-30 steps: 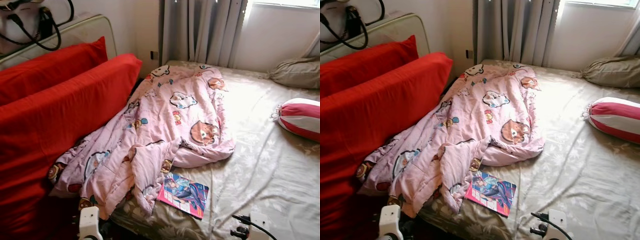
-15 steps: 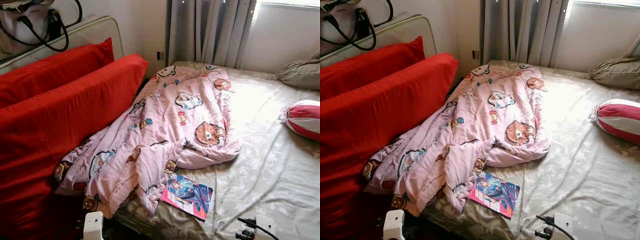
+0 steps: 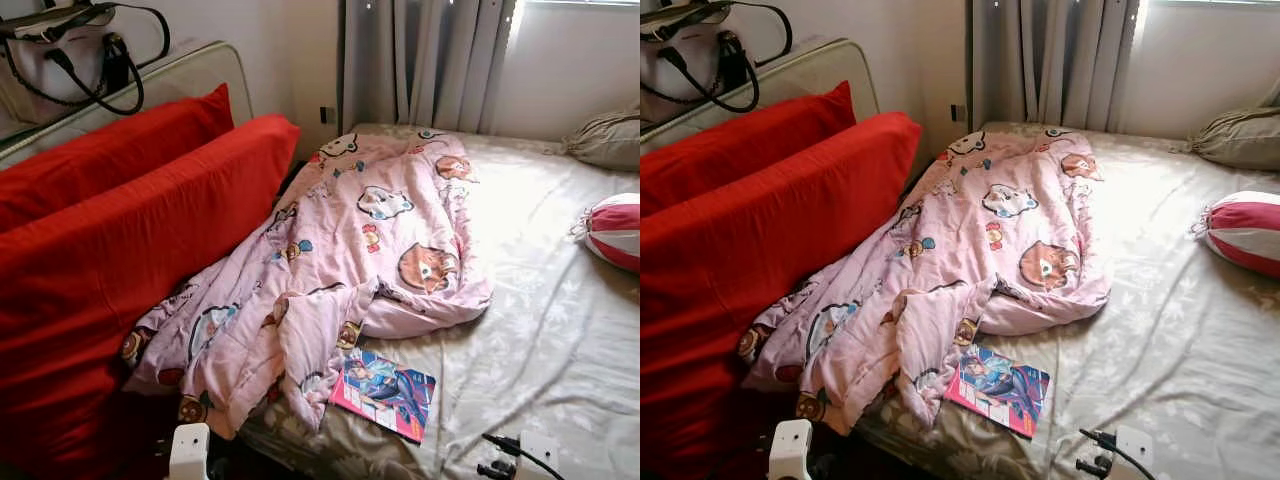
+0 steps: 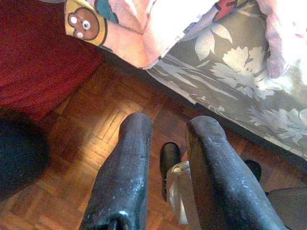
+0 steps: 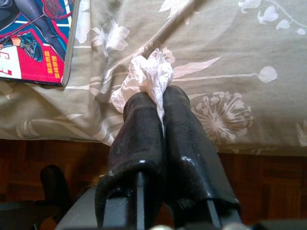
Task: Clean up the room
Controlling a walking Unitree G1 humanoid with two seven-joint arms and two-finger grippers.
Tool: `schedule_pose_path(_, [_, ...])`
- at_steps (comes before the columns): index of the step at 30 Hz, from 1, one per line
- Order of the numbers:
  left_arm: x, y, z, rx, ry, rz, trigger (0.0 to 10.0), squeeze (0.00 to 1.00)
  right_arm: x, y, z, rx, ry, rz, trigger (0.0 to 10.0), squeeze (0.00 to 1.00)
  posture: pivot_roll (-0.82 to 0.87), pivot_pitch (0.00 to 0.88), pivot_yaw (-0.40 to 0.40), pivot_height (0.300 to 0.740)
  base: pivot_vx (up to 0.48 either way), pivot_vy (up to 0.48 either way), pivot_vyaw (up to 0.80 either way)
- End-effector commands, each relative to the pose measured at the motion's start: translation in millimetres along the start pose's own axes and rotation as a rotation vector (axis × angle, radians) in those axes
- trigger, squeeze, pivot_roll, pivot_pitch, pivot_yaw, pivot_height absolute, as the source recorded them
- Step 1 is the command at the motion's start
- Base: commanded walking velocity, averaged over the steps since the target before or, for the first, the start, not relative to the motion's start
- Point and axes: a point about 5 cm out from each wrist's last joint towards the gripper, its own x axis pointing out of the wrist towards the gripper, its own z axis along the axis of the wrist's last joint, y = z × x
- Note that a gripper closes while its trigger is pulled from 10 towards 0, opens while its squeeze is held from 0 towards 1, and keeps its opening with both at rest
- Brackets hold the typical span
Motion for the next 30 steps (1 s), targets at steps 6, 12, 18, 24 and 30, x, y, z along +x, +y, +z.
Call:
schedule_pose_path(6, [-0.1,3.8,-0.8,0.03,0.027,0.003,10.0,0.0,0.5,-1.6,2.0,0.008,0.007,-0.01,10.0,0.0,-0.02,0.0,0.064,0.74,0.0,0.0,0.0])
schedule_pose_path(12, [-0.7,9.6,0.3,0.034,0.029,0.017,10.0,0.0,0.9,0.8,0.9,0.016,0.014,-0.01,10.0,0.0,-0.04,0.0,0.039,0.74,0.0,0.0,0.0])
schedule_pose_path(18, [0.6,22.2,16.5,-0.007,-0.021,0.062,10.0,0.0,4.9,15.9,7.3,0.009,0.022,0.02,10.0,0.0,-0.01,0.0,-0.024,0.74,0.0,0.0,0.0])
schedule_pose_path(24, [-0.3,27.7,17.5,-0.011,-0.022,0.082,10.0,0.0,5.0,31.1,0.5,0.015,0.028,0.055,10.0,0.0,-0.02,0.0,-0.003,0.74,0.0,0.0,0.0])
schedule_pose_path(30, [0.1,25.4,16.8,-0.006,-0.017,0.069,10.0,0.0,5.1,37.0,-1.2,0.018,0.029,0.061,10.0,0.0,-0.02,0.0,0.014,0.74,0.0,0.0,0.0])
